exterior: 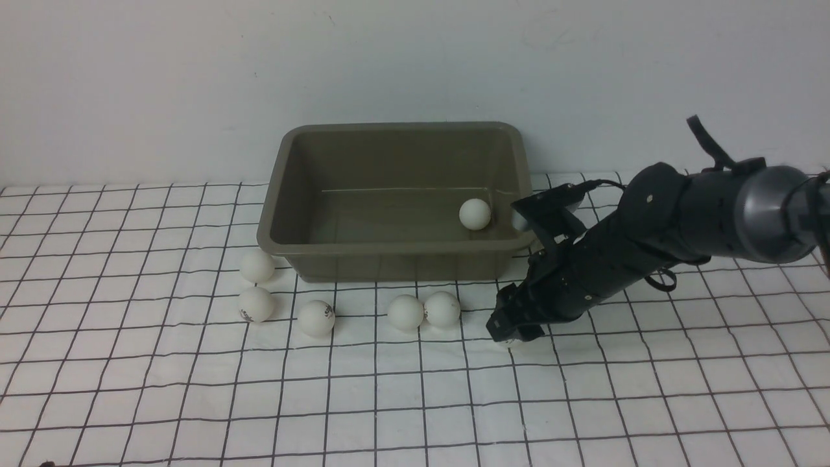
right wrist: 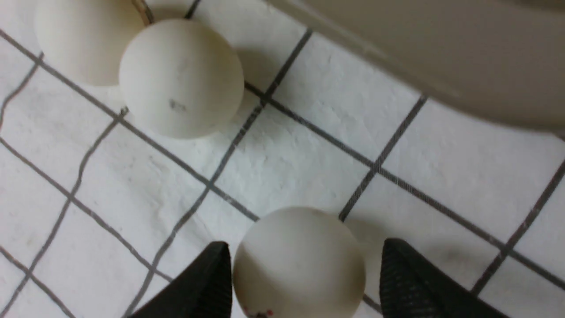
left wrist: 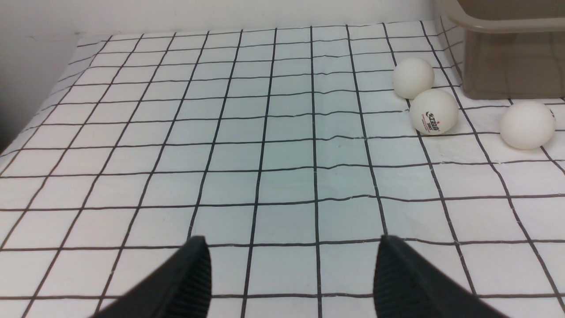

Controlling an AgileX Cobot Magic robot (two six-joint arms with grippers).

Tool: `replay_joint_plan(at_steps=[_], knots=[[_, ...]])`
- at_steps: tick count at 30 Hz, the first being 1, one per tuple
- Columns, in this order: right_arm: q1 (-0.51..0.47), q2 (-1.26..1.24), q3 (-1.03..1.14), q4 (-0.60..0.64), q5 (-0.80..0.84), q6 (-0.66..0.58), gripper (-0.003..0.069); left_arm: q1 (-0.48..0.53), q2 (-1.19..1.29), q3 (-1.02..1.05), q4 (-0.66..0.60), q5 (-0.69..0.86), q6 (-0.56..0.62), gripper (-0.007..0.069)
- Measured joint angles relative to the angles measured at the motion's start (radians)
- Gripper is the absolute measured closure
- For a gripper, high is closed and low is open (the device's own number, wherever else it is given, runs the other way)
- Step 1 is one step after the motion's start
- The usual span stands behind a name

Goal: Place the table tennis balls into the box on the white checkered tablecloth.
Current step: 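Reach for and grasp a ping pong ball on the table, then release the ping pong ball into the bin and lift the gripper away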

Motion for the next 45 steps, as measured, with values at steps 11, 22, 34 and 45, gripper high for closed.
replay_joint_plan(at_steps=[11, 22, 34, 45], knots=[[0.000, 0.001, 0.000, -0.077, 0.009, 0.046, 0.0306, 0.000, 0.000, 0.000, 0.000, 0.000, 0.000, 0.0177], [0.001, -0.131, -0.001, -0.343, 0.046, 0.201, 0.0306, 0.000, 0.000, 0.000, 0.000, 0.000, 0.000, 0.0177], [0.001, -0.310, -0.010, -0.328, 0.024, 0.183, 0.0306, 0.000, 0.000, 0.000, 0.000, 0.000, 0.000, 0.0177], [0.001, -0.035, -0.304, -0.157, 0.023, 0.051, 0.0306, 0.000, 0.000, 0.000, 0.000, 0.000, 0.000, 0.0177]])
